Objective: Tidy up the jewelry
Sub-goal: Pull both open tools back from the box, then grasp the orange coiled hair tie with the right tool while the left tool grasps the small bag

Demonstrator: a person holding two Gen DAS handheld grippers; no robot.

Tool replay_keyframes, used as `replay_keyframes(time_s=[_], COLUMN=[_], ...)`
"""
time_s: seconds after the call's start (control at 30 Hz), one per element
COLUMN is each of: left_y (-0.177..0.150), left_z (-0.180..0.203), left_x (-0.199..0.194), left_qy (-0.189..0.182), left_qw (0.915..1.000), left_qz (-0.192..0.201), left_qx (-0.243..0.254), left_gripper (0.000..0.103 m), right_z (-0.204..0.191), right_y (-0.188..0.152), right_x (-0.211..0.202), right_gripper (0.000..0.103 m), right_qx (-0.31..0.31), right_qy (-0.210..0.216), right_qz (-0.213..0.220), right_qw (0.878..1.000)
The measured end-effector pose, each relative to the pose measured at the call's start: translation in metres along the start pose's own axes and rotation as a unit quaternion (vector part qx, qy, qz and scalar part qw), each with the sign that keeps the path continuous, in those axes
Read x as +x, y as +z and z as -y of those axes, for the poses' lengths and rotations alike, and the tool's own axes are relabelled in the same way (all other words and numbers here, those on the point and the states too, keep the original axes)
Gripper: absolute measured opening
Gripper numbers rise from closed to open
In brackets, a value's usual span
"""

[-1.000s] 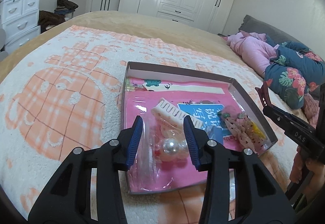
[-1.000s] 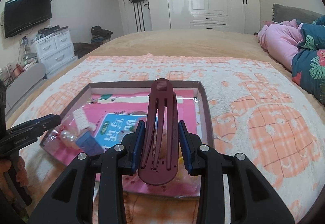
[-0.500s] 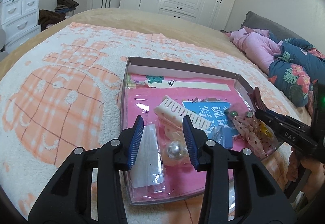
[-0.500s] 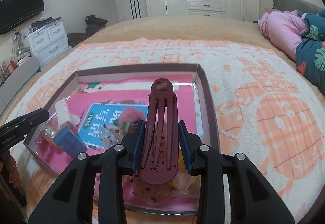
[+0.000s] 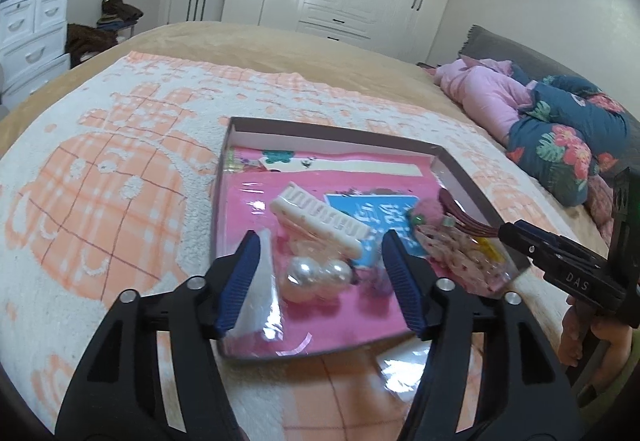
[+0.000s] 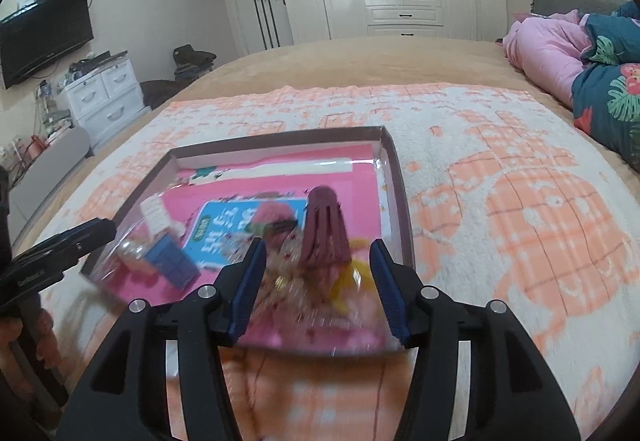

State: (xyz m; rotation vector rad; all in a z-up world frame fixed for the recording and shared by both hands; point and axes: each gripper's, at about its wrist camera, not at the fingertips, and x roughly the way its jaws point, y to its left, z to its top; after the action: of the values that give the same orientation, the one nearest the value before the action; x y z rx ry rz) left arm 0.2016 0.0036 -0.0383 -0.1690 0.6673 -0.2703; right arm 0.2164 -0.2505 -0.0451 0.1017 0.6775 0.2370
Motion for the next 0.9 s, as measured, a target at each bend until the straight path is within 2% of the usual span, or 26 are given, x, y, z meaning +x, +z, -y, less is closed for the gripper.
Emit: replay_keyframes(time_s=[0.1,0.27,0.53,0.9], left_y=[-0.006,-0.016,-0.028,-0.055], left_z=[0.009,0.022,0.033,0.040], left_x=[-0.009,-0.019,-0.024,-0.023], left_qy=[-0.011,-0.021,-0.033,-0.042], left_qw=[0.9998,0.9989,0.9972,0.9923], left_qz=[-0.001,-0.004,-0.018,-0.059], left_qx=[0.017,0.042,0.065,0.101], left_gripper=[0.061,0.063,0.067,0.071], right_z=[-0.006,-0.017,-0.025,-0.036], right_y=[-0.008,-0.028,-0.056,-0.072], right_x=[-0.014,-0.030,-0.032,-0.019], right_gripper=[0.052,0.052,0.052,0.052], right_qx=[-0.008,-0.035,-0.046,-0.075], right_qy=[0.006,0.012,0.025,0.030], right_qz=[-0.002,-0.011,-0.050,-0.082], right_qw=[1.000,0.999,0.997,0.993])
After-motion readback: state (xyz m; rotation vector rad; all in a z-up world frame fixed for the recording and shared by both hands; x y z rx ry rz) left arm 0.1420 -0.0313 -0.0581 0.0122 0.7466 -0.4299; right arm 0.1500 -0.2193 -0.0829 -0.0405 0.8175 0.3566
